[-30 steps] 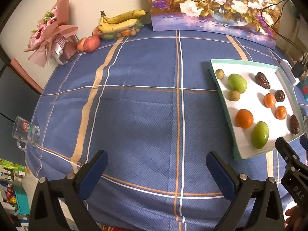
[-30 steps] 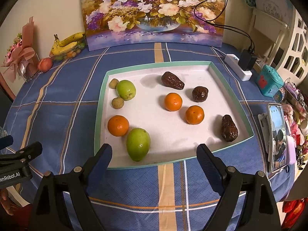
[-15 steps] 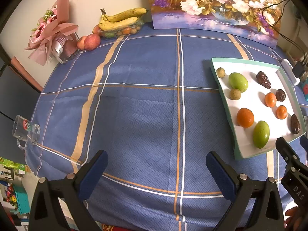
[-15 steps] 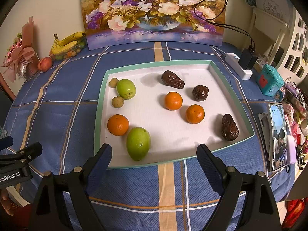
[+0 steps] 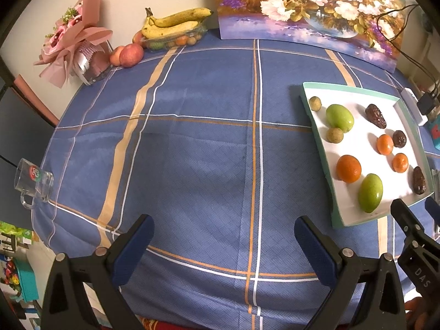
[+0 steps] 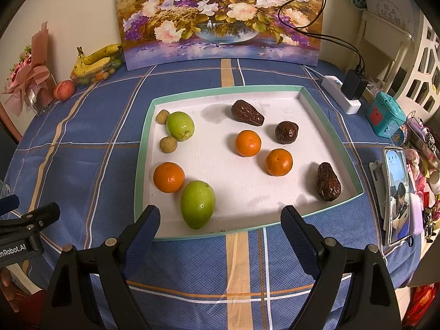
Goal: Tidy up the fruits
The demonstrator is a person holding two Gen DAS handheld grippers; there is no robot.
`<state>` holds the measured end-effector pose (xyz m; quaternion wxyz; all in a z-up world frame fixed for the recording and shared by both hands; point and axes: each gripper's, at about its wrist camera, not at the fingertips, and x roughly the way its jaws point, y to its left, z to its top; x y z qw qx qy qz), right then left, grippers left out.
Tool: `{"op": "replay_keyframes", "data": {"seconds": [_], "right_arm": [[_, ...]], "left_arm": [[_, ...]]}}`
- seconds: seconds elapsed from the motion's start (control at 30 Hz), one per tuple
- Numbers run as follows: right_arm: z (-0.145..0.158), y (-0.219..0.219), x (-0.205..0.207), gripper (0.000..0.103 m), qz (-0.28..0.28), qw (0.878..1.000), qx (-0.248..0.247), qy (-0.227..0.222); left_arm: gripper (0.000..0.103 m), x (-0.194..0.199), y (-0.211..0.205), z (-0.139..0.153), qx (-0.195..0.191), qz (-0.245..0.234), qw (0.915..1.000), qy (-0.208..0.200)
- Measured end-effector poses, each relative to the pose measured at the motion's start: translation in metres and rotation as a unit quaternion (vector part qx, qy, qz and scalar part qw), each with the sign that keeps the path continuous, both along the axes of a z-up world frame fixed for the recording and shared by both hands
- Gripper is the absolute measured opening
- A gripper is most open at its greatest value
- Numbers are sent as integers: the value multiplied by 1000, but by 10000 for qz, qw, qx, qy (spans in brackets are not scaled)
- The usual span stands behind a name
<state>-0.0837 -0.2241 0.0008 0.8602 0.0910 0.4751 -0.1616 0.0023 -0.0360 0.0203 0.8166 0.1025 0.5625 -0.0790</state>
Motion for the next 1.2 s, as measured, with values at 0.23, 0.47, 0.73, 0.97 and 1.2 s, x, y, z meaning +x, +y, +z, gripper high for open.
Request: {"op": "replay_keyframes", "data": {"seconds": [0.23, 0.47, 0.73, 0.97, 1.2], "right_arm": [[-1, 1, 0, 90, -1, 10000, -1, 17], [-1, 0, 0, 90, 1, 10000, 0, 21], [-1, 0, 0, 90, 8, 10000, -1, 26], [-3, -2, -1, 90, 23, 10000, 4, 53], [-3, -2, 0, 90, 16, 10000, 7, 74]], "left_arm": [[103, 1, 5, -2, -108, 143, 9998, 91], [103, 1, 5, -2, -95, 114, 9999, 87], [103, 1, 6, -3, -65, 163, 9998, 115], [103, 1, 7, -5, -64, 174, 9997, 125], [103, 1, 8, -5, -72, 188, 9997, 112]]}}
